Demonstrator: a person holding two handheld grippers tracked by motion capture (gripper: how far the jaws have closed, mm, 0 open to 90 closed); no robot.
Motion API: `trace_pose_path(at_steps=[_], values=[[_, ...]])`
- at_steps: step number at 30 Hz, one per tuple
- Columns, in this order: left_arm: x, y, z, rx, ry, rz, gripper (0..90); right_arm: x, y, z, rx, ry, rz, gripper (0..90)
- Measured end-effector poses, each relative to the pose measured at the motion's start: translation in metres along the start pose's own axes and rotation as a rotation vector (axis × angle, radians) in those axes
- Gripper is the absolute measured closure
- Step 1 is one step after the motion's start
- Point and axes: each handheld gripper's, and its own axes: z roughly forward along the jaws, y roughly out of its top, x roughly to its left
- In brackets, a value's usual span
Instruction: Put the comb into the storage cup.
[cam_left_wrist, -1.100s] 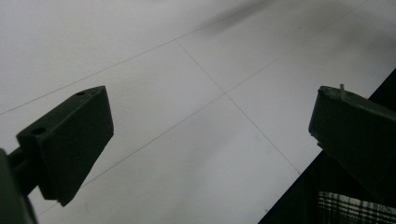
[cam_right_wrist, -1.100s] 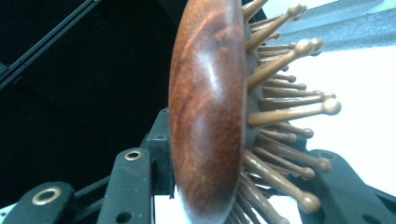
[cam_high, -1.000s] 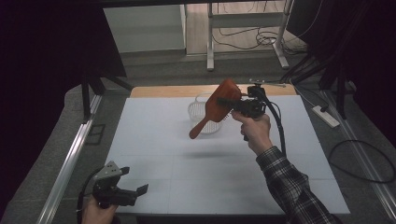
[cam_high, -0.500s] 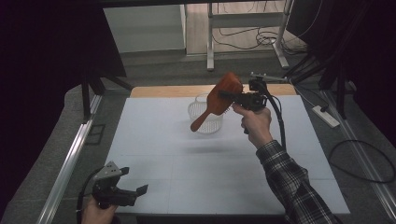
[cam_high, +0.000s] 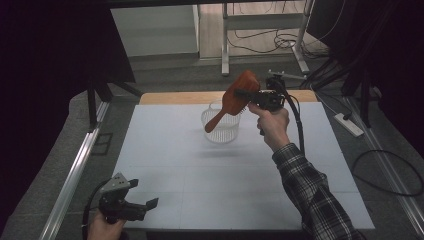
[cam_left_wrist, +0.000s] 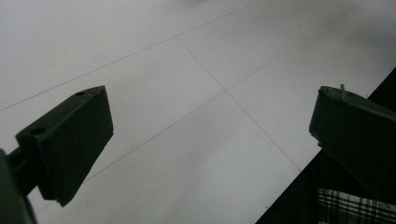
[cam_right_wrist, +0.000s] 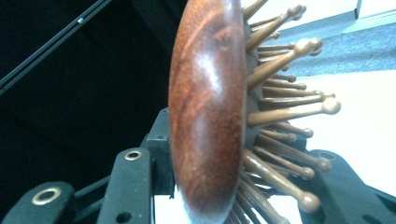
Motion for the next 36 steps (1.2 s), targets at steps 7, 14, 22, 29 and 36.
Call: trace_pose_path(at_steps=[7,14,22,29,36], values=[[-0.001,0.000,0.001,0.006,-0.001,0.003,0.4,-0.005,0.007,0.005,-0.016,-0.021,0.005,54.0],[0.000,0.000,0.001,0.005,-0.001,0.003,0.4,-0.009,0.013,0.010,-0.030,-0.058,-0.006,54.0],[0.000,0.000,0.001,0.006,-0.002,0.003,0.4,-0.014,0.012,0.016,-0.028,-0.076,-0.005,54.0],[0.000,0.000,0.001,0.007,-0.003,0.002,0.4,-0.014,0.006,0.025,-0.007,-0.118,-0.051,54.0],[0.000,0.000,0.001,0.008,-0.002,0.002,0.3,-0.015,-0.001,0.032,0.008,-0.125,-0.057,53.9]])
